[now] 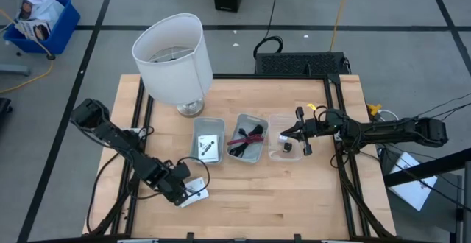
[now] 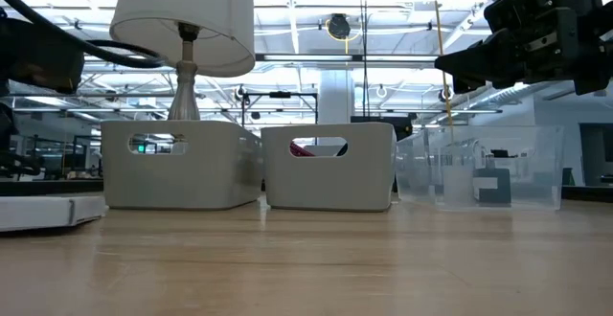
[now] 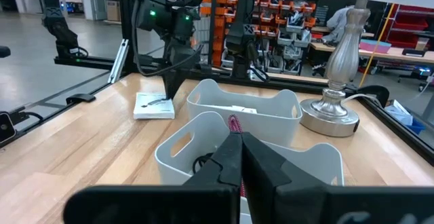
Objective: Pick and place items into bin
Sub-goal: Put the card reader box into the left gray bin, then return to Home Position
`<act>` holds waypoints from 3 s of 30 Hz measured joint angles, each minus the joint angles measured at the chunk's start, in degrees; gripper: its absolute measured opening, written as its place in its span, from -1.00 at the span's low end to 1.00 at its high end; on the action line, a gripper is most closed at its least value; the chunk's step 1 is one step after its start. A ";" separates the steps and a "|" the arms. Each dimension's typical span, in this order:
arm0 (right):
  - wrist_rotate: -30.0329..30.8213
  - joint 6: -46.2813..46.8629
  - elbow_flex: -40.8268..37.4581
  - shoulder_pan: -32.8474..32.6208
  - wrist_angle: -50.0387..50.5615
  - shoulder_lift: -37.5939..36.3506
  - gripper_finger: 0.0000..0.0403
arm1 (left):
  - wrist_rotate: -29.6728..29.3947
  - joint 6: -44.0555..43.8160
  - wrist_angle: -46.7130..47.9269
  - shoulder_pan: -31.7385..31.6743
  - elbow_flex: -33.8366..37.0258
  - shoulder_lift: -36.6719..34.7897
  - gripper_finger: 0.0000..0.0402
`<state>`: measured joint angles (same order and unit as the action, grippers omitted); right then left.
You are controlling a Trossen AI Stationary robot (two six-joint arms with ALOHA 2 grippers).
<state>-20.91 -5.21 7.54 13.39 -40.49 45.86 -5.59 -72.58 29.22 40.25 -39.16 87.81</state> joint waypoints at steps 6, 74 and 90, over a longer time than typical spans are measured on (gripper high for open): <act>-0.05 0.02 0.01 0.00 0.02 0.00 -1.00 | -3.68 0.29 -0.48 1.34 -1.00 -0.43 -0.96; -0.42 1.57 0.01 0.02 0.83 -0.01 -1.00 | -18.42 -25.02 30.60 -21.01 -25.53 4.70 -0.77; -0.46 1.55 0.01 0.01 0.50 -0.01 -1.00 | -40.27 25.98 20.15 -8.45 -39.67 4.07 -0.72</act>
<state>-21.37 -3.66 7.55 13.40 -39.99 45.85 -45.87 -46.60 49.36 31.80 -78.83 91.88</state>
